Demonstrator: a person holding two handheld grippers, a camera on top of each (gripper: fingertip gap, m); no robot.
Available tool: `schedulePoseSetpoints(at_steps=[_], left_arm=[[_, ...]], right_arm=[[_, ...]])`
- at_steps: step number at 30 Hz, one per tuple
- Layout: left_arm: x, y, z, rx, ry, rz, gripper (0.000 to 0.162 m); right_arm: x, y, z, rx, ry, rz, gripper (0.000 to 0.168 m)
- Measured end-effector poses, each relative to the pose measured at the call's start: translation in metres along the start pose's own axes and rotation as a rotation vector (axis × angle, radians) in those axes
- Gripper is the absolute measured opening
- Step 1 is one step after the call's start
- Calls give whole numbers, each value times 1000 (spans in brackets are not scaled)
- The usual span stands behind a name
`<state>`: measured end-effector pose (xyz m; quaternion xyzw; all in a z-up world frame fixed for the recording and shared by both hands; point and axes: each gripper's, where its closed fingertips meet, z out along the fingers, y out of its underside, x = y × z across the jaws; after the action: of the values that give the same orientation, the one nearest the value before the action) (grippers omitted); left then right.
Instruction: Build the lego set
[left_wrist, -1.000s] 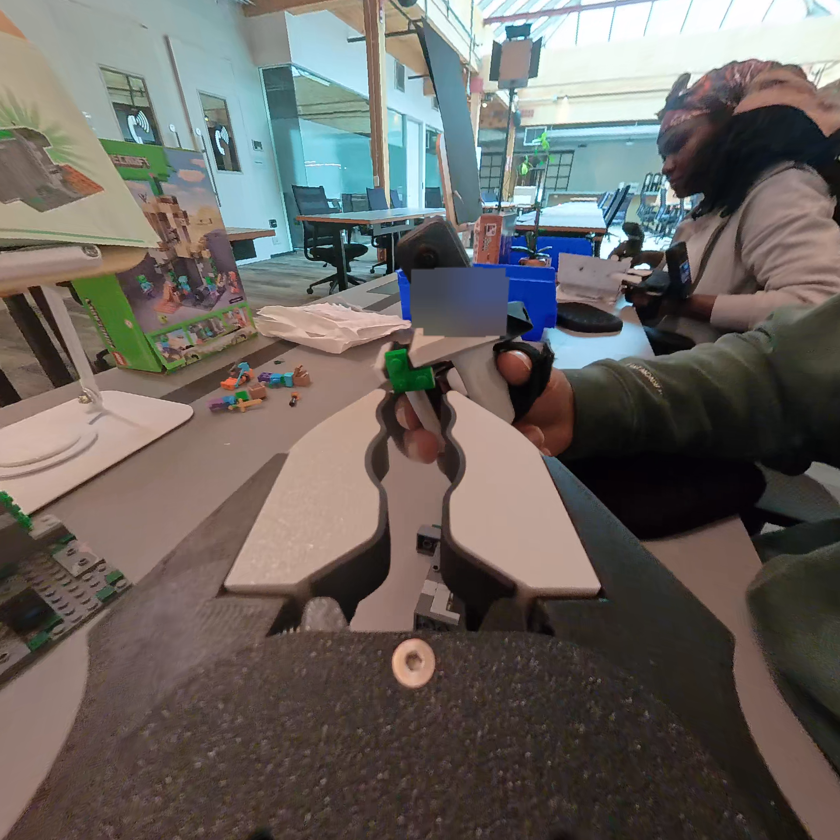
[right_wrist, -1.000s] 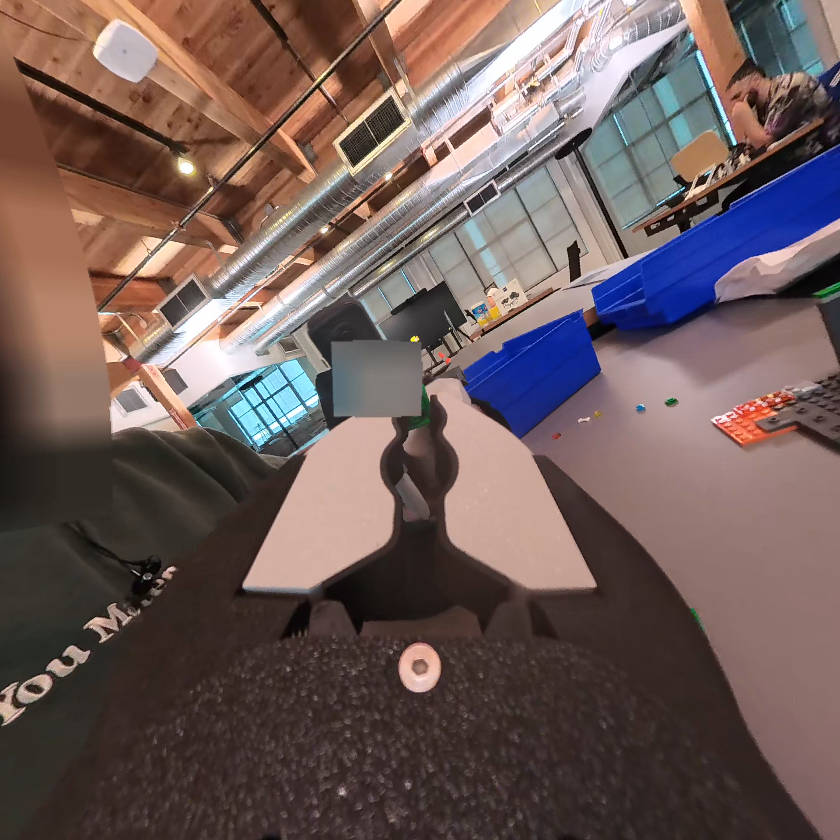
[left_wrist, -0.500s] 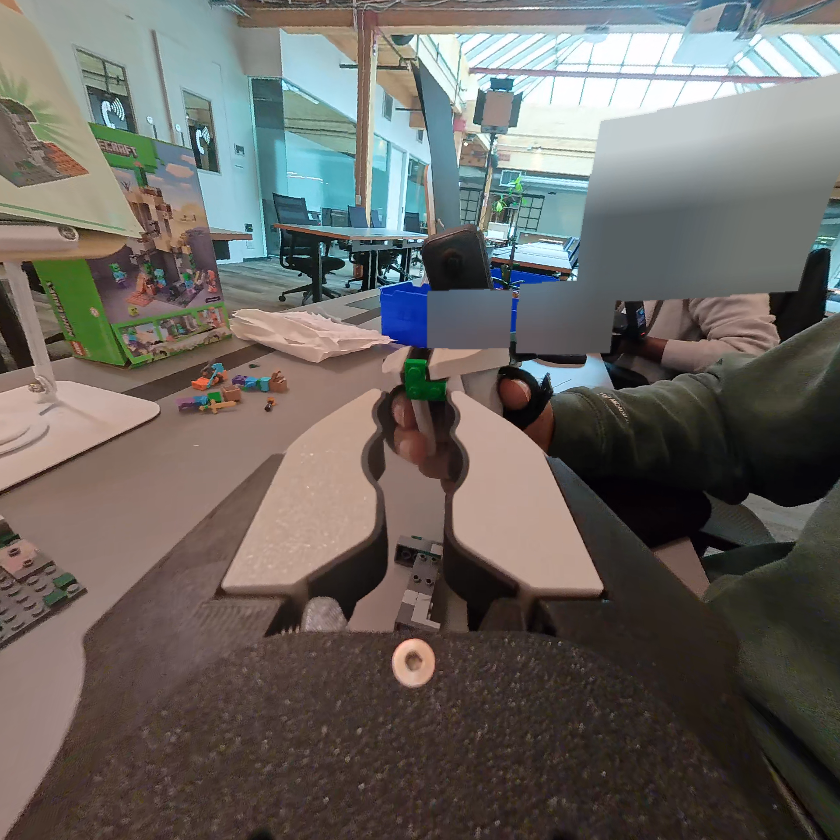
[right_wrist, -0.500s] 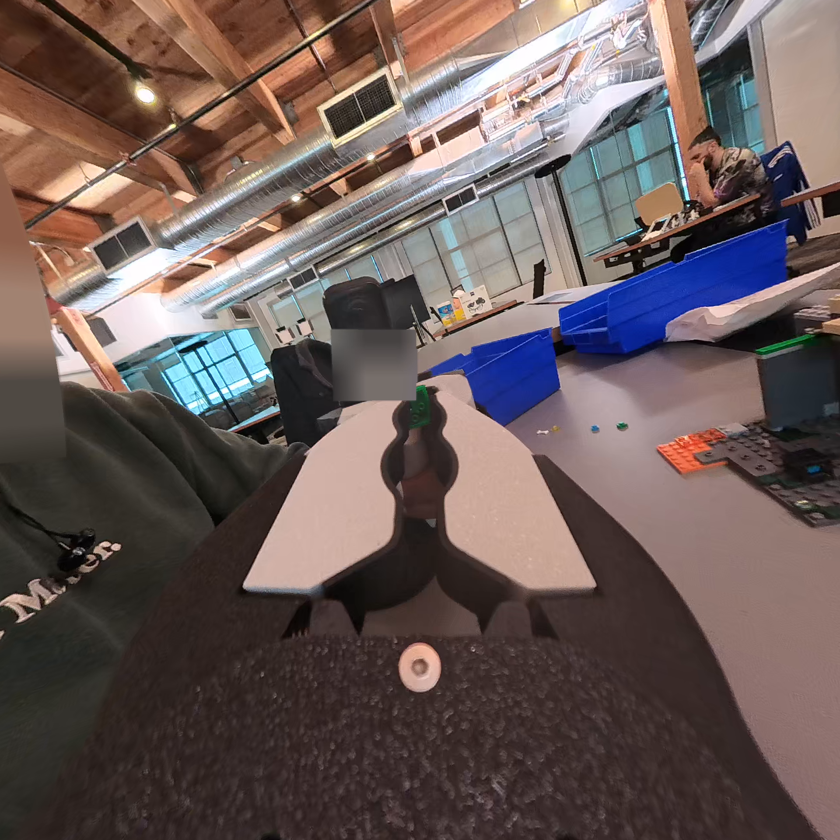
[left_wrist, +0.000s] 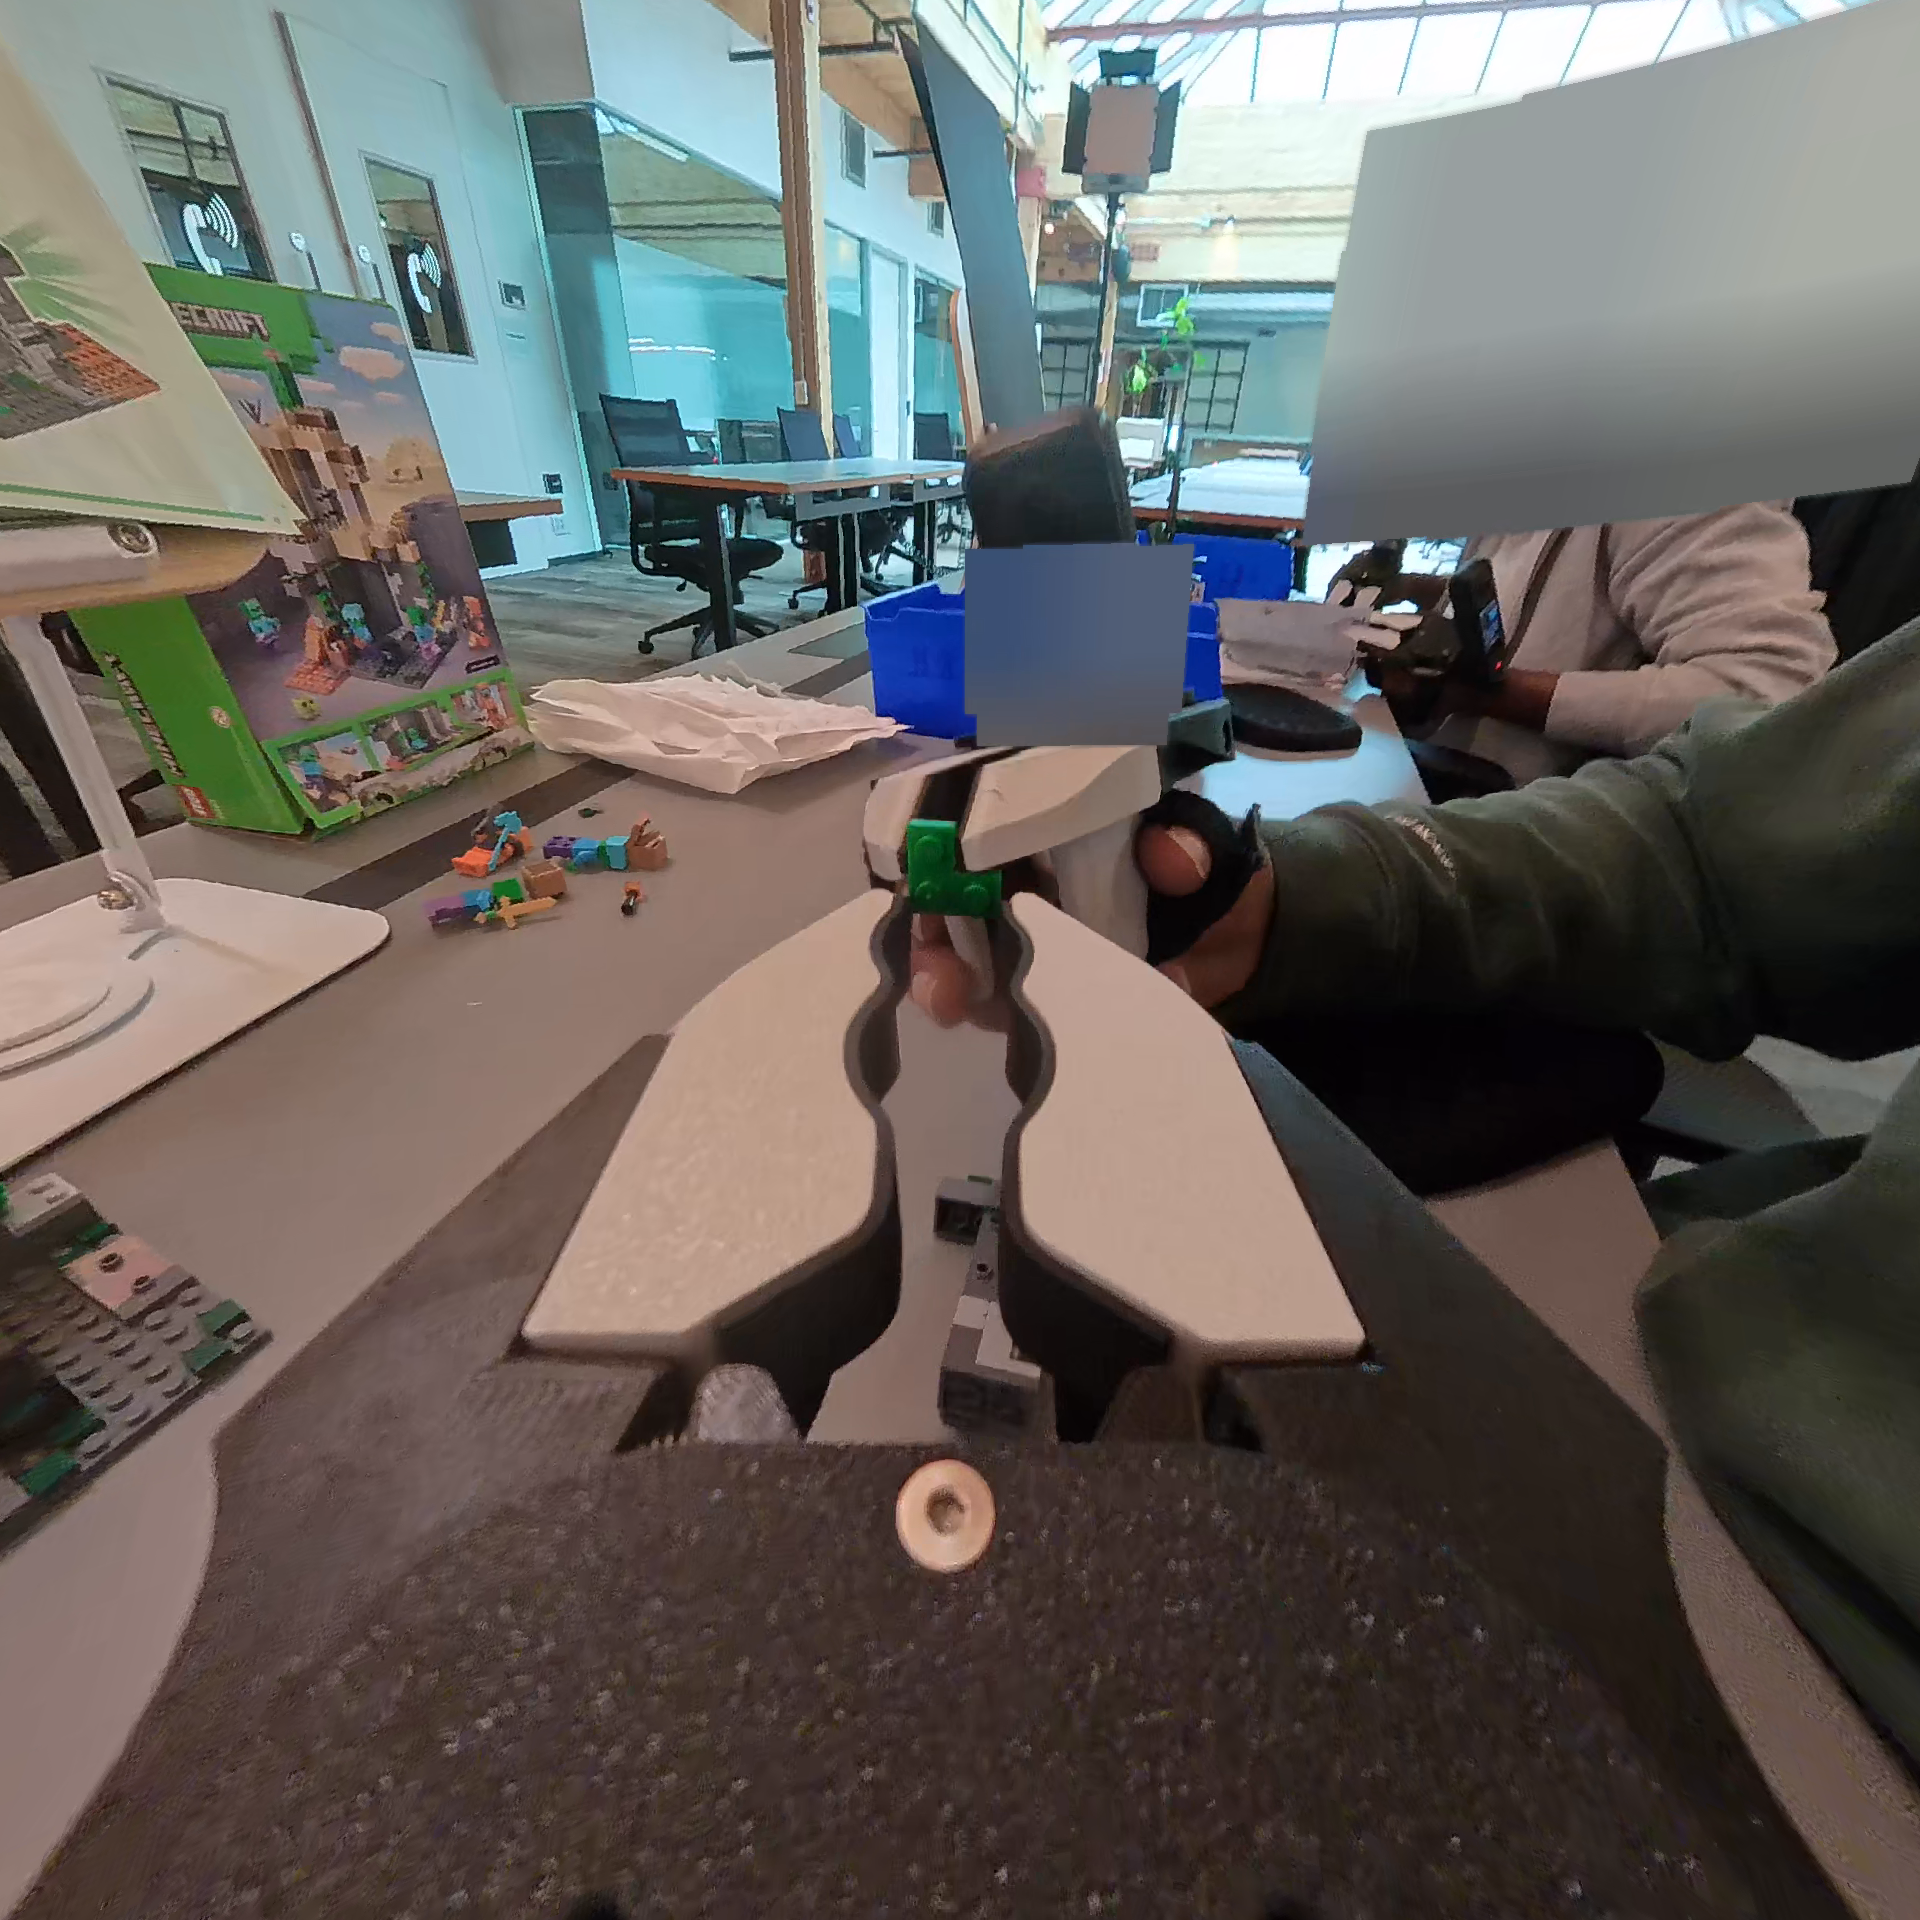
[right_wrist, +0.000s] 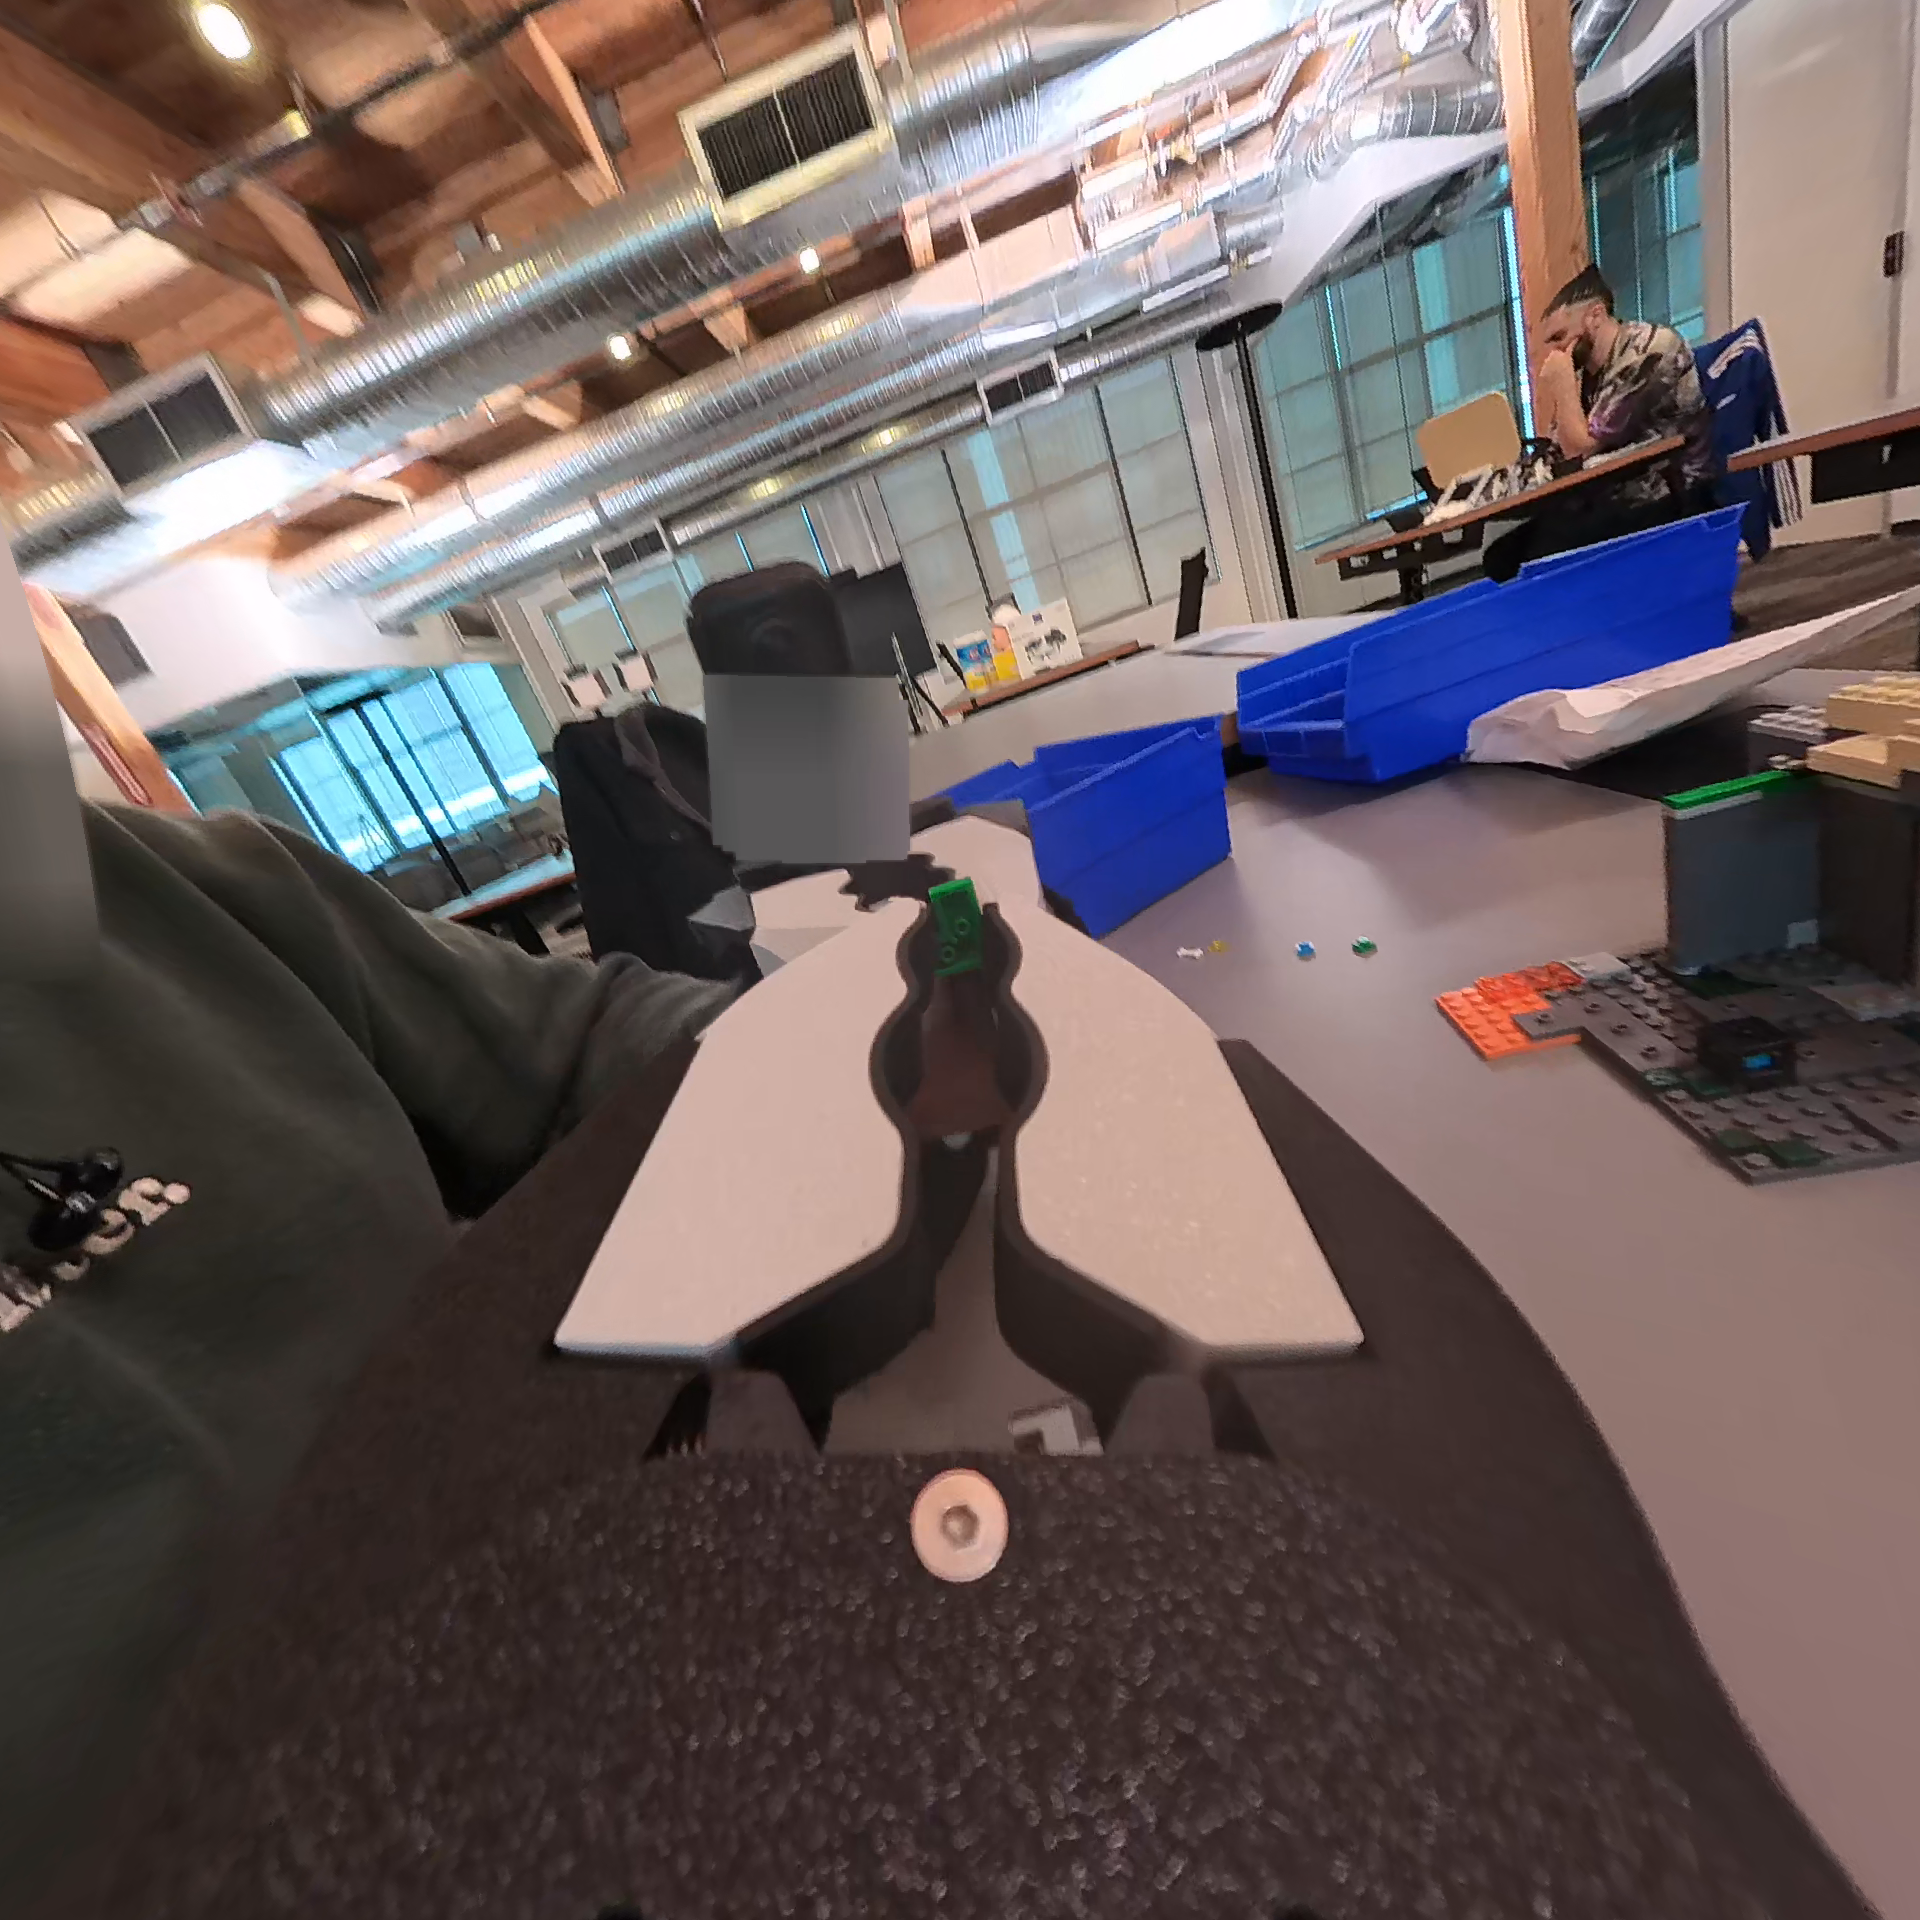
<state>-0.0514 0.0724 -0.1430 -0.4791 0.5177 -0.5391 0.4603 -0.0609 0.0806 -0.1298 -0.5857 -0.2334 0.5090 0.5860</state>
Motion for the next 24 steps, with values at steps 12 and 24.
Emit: schedulePoseSetpoints(at_steps=[12,24], left_arm=[[-7,37,2,-248,-26,120,15],[4,77,8,-448,35,152,15]], right_arm=[[10,35,-19,-377,72,-230,9],[22,70,-30,-631,97,-313,8]])
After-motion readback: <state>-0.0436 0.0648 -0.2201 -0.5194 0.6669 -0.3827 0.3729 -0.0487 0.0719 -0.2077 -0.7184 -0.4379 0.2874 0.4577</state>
